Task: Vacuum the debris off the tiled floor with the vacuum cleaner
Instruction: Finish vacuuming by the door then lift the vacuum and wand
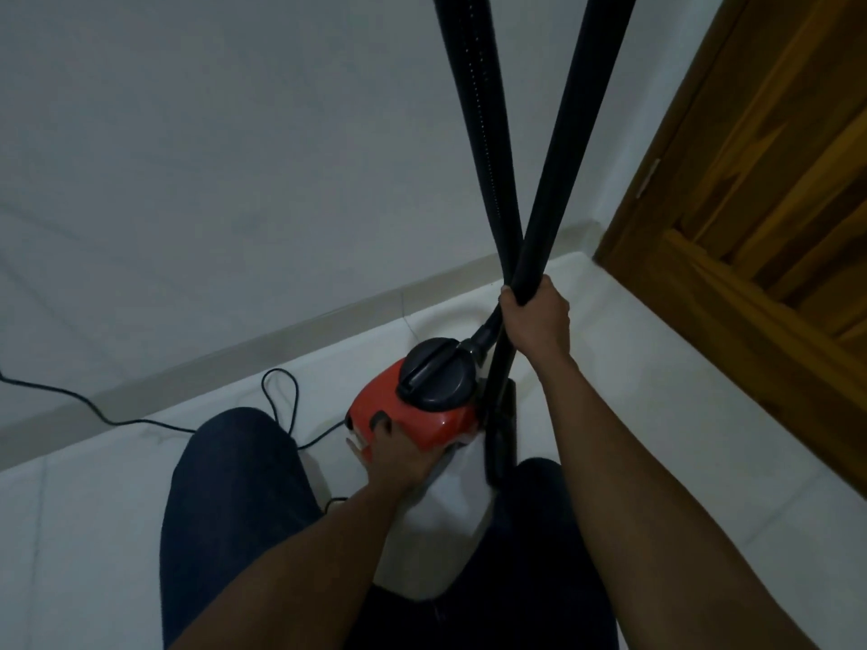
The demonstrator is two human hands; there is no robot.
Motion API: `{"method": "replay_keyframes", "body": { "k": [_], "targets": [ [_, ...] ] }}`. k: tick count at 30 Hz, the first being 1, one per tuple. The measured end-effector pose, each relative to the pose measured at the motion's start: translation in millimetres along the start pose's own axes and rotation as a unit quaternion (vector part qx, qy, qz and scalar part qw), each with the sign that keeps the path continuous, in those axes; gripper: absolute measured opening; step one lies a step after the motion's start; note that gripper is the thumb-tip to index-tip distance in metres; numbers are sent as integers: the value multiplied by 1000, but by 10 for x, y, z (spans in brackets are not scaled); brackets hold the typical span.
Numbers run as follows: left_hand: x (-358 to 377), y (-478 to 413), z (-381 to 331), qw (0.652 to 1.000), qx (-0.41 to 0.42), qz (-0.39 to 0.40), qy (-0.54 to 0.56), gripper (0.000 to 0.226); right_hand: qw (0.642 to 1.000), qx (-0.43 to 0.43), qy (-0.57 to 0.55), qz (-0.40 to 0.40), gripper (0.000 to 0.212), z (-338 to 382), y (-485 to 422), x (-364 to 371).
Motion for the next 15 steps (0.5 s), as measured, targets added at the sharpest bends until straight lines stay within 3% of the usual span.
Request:
{"method": "replay_keyframes", "body": {
  "k": [4,11,15],
  "targets": [
    [48,-18,99,998,-61,-10,-7,133,1000,-4,1,14,38,0,-67,21],
    [88,-31,84,996,-69,-42,-45,126,1000,-7,-3,25,39,-8,-199,28],
    [122,-73,141,995,-80,-8,-61,131,1000,-7,4,21,40,-26,-228,40]
  ]
}}
Point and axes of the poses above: each hand's wrist, its own y-axis away from the middle knuckle, its own x-axis out of the palm, z = x × y, the point moved 6 cm from there along -y, towards the middle knuckle, and after that the axes turned 7 degrees about -y, right-handed, at the moved point
